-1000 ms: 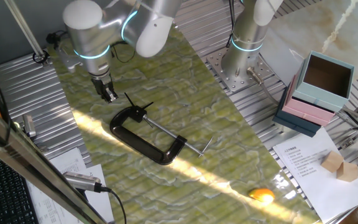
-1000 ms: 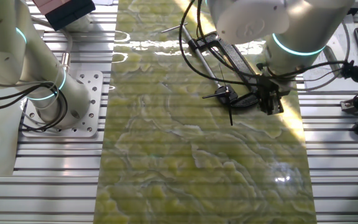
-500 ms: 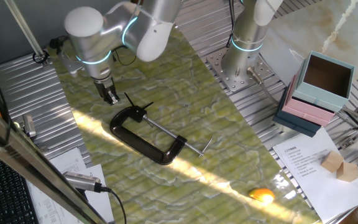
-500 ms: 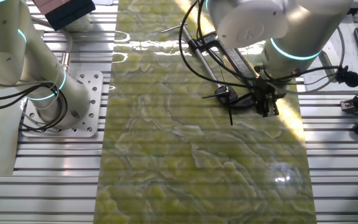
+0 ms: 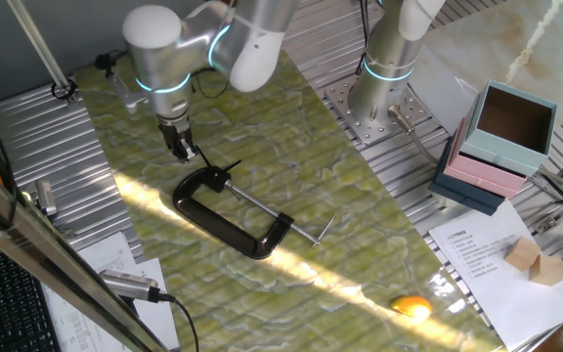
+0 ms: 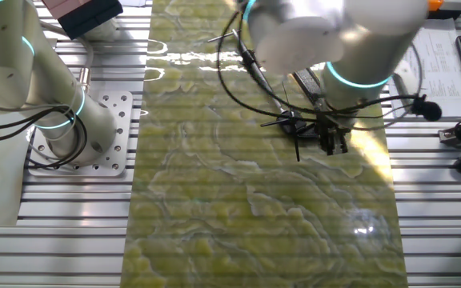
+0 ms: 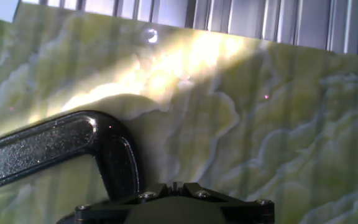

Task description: Turn the hands of a clock

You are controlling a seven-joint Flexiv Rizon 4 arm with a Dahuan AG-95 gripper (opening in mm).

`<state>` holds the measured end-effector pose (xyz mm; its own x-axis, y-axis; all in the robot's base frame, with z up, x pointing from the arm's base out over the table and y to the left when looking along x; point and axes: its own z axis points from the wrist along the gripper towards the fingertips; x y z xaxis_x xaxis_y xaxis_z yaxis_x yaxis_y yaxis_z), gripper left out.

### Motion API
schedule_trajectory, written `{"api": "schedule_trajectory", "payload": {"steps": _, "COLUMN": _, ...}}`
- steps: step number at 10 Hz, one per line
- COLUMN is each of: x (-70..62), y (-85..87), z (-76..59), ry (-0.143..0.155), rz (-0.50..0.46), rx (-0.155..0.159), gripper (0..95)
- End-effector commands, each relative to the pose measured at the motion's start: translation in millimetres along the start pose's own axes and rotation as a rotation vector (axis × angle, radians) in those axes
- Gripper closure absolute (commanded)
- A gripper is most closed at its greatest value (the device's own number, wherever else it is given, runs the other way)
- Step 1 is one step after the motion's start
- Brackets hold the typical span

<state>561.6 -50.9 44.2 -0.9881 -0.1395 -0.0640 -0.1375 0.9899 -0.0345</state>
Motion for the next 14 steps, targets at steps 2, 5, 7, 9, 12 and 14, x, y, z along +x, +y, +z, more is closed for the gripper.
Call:
{"api": "schedule_trajectory", "payload": {"steps": 2, "x": 3.0, "y": -6.4, "z": 1.5, "ry": -0.013, "rz": -0.01, "rx": -0.03, "gripper": 95.0}}
{"api": "schedule_trajectory", "payload": {"steps": 5, "x": 8.5, "y": -9.6, "z": 2.3, "ry": 0.0, "rz": -0.012, "rx": -0.033, "gripper": 95.0}}
{"api": "schedule_trajectory", "payload": {"steps": 7, "x": 16.1, "y": -9.2, "z": 3.9, "ry": 0.005, "rz": -0.013, "rx": -0.033, "gripper": 95.0}}
{"api": "schedule_trajectory", "payload": {"steps": 9, "x": 21.0, "y": -8.5, "z": 6.7, "ry": 0.005, "rz": -0.011, "rx": -0.036, "gripper": 95.0}}
{"api": "schedule_trajectory", "payload": {"steps": 12, "x": 23.8, "y": -7.8, "z": 8.9, "ry": 0.007, "rz": -0.007, "rx": -0.045, "gripper": 95.0}}
{"api": "schedule_trajectory", "payload": {"steps": 14, "x": 25.3, "y": -7.6, "z": 9.6, "ry": 0.008, "rz": -0.007, "rx": -0.046, "gripper": 95.0}}
